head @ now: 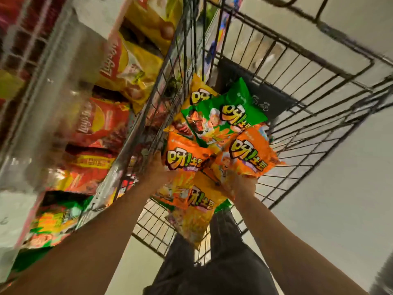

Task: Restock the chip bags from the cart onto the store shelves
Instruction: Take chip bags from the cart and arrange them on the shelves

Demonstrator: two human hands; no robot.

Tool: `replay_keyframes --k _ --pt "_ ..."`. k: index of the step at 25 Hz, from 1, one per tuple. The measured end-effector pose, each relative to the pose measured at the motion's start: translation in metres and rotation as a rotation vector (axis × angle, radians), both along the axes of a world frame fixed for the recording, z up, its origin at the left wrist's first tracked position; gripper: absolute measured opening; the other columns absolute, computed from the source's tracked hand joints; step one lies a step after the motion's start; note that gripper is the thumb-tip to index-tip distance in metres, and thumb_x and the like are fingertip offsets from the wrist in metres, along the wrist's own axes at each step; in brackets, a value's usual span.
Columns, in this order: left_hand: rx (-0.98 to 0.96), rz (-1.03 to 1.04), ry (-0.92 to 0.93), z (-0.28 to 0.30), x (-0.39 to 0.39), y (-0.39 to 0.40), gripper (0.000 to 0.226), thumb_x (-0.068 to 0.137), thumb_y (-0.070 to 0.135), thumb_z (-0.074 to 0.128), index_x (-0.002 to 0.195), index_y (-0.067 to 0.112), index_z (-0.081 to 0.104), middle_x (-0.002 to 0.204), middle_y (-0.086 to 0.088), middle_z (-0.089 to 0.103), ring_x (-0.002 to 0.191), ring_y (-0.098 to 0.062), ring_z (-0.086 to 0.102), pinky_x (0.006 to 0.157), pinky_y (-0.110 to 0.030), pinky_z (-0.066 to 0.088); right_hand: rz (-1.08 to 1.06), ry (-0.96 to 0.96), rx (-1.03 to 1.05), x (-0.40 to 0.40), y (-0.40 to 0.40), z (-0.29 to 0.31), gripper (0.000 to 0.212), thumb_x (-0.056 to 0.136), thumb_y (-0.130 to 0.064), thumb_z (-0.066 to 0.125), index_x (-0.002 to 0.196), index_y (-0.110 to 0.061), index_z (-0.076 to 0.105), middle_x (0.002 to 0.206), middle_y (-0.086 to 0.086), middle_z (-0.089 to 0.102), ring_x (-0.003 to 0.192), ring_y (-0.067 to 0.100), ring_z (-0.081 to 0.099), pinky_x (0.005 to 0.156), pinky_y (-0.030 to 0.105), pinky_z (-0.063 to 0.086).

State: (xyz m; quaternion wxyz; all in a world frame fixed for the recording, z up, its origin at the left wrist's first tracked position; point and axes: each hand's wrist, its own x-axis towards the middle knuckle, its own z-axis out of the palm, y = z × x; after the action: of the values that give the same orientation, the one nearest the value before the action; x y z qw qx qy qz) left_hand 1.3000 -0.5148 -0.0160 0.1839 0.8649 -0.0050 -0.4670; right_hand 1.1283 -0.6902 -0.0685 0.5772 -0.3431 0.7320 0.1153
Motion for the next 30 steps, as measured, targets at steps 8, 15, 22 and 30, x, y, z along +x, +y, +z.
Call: replay_keyframes --k 8,15,22,30 --pt "-0.197 0.098 0.134 -0.051 -0.001 0.026 0.069 0.084 -0.008 0.075 0.135 0.033 0.053 0.126 0.005 0.068 0.117 -0.016 0.065 0.074 -0.017 0.057 -0.054 0.119 -0.016 0.012 0.004 -0.026 0.11 0.064 -0.056 0.087 0.153 -0.024 0.031 0.149 0.007 0.047 0.132 0.032 0.053 0.104 0.053 0.05" --pt "-0.167 0.108 0.044 -0.032 -0.016 0.029 0.03 0.082 0.043 0.08 0.098 0.061 0.063 0.091 0.028 0.073 0.083 0.002 0.07 0.068 -0.021 0.051 -0.141 -0.087 0.056 0.005 0.002 -0.013 0.038 0.081 -0.019 0.082 0.106 -0.023 0.054 0.111 0.008 0.069 0.09 0.025 0.072 0.078 0.045 0.063" --pt "-0.231 0.061 -0.231 0.031 -0.029 0.056 0.032 0.075 0.074 0.066 0.103 0.059 0.059 0.063 0.02 0.066 0.056 0.001 0.061 0.046 -0.023 0.044 -0.083 -0.211 -0.01 -0.002 0.013 0.055 0.048 0.079 -0.025 0.086 0.119 -0.021 0.059 0.095 -0.004 0.069 0.076 0.018 0.067 0.039 0.023 0.051" --pt "-0.404 0.093 -0.526 0.107 -0.117 0.142 0.04 0.083 0.06 0.068 0.12 0.051 0.058 0.092 0.021 0.072 0.076 0.007 0.064 0.064 -0.03 0.054 0.199 -0.618 -0.147 -0.057 0.082 0.131 0.047 0.088 -0.013 0.078 0.132 -0.017 0.063 0.117 0.007 0.076 0.102 0.031 0.075 0.087 0.054 0.06"
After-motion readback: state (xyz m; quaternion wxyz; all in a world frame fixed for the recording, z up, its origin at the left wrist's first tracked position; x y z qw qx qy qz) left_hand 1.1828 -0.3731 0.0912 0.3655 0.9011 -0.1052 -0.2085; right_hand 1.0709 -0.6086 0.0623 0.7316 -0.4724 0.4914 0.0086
